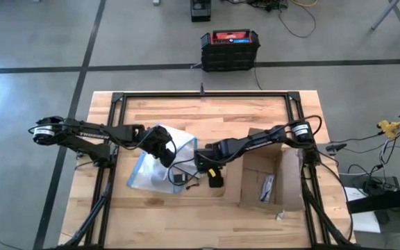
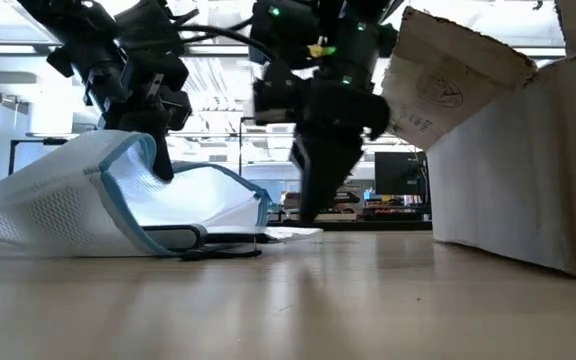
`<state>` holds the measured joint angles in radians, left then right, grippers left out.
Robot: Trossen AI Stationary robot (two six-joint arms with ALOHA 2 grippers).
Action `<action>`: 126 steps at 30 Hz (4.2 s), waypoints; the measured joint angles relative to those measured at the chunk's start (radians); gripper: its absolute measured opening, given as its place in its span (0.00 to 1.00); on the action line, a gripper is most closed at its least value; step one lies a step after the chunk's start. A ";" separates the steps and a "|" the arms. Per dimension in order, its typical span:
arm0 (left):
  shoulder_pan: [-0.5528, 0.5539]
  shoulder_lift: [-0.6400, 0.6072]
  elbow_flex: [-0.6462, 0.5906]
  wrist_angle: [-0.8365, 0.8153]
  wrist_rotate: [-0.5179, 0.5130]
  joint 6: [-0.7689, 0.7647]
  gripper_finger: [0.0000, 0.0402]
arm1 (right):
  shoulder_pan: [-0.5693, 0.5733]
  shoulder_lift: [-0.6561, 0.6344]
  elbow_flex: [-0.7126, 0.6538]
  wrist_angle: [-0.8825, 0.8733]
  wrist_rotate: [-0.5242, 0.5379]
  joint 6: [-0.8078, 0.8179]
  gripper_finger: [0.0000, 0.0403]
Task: Pack items into zip bag
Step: Put the black transparent zip bag into the blue transparent zip bag, then put the blue wrapped candy into the blue transparent zip bag
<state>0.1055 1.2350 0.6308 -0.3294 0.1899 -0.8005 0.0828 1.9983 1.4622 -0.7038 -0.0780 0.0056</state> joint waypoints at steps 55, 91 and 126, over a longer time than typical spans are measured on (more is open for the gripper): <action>-0.045 0.035 -0.012 -0.015 -0.074 0.163 0.00 | -0.042 0.143 0.130 0.457 -0.105 0.136 0.01; 0.027 0.014 0.072 0.359 -0.234 0.233 0.00 | 0.000 0.029 0.172 0.248 -0.601 0.268 0.54; 0.101 -0.124 -0.038 0.108 -0.210 0.126 0.00 | 0.019 -0.725 -0.361 -0.507 0.313 0.291 0.61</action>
<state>0.2067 1.1107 0.5930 -0.2214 -0.0198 -0.6742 0.1021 1.2732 1.1011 -1.2112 0.2346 0.2968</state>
